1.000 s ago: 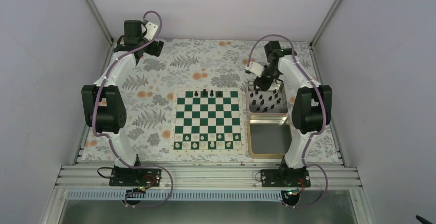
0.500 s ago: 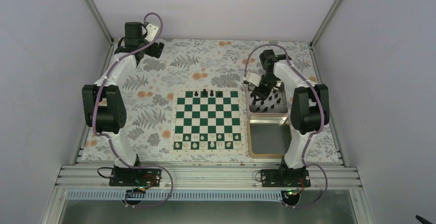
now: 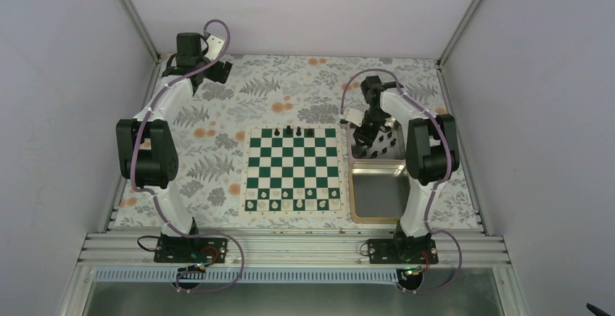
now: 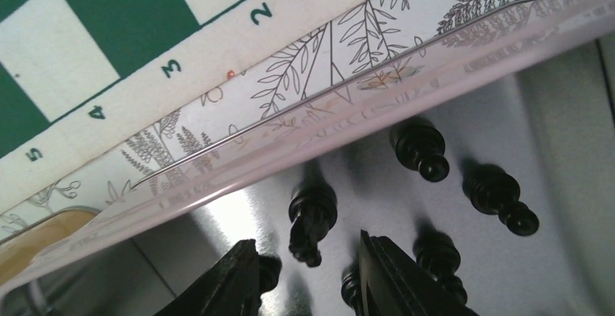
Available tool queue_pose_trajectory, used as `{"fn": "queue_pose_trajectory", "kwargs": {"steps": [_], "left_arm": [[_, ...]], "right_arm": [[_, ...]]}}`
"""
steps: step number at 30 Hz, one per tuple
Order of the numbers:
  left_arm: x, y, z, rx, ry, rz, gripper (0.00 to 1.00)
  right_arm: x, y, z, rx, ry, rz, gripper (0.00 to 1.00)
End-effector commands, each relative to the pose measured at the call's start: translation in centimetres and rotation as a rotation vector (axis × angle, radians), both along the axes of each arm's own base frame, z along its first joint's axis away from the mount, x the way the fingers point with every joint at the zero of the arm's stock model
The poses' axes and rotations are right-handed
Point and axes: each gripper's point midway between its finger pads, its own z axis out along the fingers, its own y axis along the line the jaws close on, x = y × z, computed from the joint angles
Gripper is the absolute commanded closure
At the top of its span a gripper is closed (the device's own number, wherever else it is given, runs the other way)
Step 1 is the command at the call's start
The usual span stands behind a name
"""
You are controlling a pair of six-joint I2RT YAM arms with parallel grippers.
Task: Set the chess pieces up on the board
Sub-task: Pick up the chess piece from the storage box.
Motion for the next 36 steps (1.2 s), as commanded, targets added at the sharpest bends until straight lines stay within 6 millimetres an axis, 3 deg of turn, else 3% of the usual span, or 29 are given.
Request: {"fn": "queue_pose_trajectory", "kwargs": {"steps": [1,8,18,22,28,31,36], "left_arm": [[-0.3,0.0,1.8,-0.006,-0.044,-0.016,0.0],[-0.4,-0.1,1.7,-0.004,-0.04,-0.023,0.0],[-0.4,-0.3,1.8,-0.009,-0.039,-0.036,0.0],[-0.4,-0.4,1.9,-0.012,-0.041,-0.038,0.0],[-0.5,-0.4,2.1,-0.013,-0.045,-0.039,0.0],[-0.4,-0.5,2.3,-0.014,-0.048,-0.04,0.0],[-0.5,0.0,2.5,-0.003,-0.053,-0.02,0.0]], "right_arm": [[0.4,0.2,-1.3,-0.014,0.002,-0.009,0.62],[0.2,0.3,-2.2,-0.014,0.019,-0.006,0.65],[0.1,0.0,-2.0,-0.026,0.016,-0.015,0.85],[0.0,-0.1,-0.8,-0.034,0.004,-0.018,0.87],[0.8,-0.5,2.8,-0.075,-0.059,-0.015,0.87],[2.3,0.1,5.3,-0.088,-0.117,-0.001,0.87],[3.9,2.2,7.7,-0.12,-0.196,0.062,0.89]]}}
